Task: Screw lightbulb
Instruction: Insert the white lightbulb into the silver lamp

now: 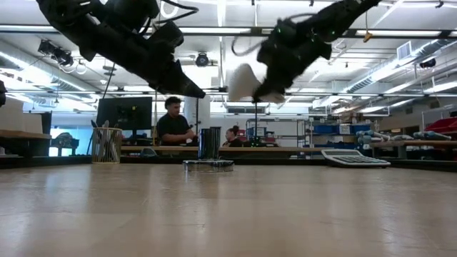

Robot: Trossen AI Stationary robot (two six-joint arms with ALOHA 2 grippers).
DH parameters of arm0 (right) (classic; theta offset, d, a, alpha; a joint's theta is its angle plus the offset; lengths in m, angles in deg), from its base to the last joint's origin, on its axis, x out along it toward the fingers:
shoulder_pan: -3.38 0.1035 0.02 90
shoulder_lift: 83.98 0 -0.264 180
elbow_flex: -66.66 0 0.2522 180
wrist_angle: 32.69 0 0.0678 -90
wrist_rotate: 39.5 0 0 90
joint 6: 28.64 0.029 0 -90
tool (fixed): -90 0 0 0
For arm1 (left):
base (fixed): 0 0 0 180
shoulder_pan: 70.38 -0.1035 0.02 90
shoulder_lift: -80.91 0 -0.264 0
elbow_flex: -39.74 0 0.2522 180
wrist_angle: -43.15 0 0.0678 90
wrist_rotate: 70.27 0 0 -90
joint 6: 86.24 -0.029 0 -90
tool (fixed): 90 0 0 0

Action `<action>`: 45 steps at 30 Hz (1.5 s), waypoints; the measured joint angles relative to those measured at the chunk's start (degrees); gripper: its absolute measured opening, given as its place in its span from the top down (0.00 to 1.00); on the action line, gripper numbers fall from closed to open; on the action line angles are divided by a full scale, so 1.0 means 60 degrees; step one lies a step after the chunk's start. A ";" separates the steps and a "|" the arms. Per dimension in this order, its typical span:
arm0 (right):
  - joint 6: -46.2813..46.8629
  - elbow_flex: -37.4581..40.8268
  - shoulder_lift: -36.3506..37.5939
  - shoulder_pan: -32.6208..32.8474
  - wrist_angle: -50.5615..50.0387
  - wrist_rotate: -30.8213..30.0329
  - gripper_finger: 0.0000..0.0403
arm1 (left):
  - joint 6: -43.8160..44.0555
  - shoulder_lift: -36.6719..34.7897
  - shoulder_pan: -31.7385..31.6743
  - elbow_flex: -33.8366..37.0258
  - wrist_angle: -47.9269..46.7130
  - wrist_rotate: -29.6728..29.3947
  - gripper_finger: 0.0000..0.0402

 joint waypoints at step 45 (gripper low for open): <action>0.2609 -0.0002 -0.2727 0.2476 0.5808 -0.2138 0.59 | -0.0211 -0.0707 -0.0036 -0.0042 0.0389 -0.0220 1.00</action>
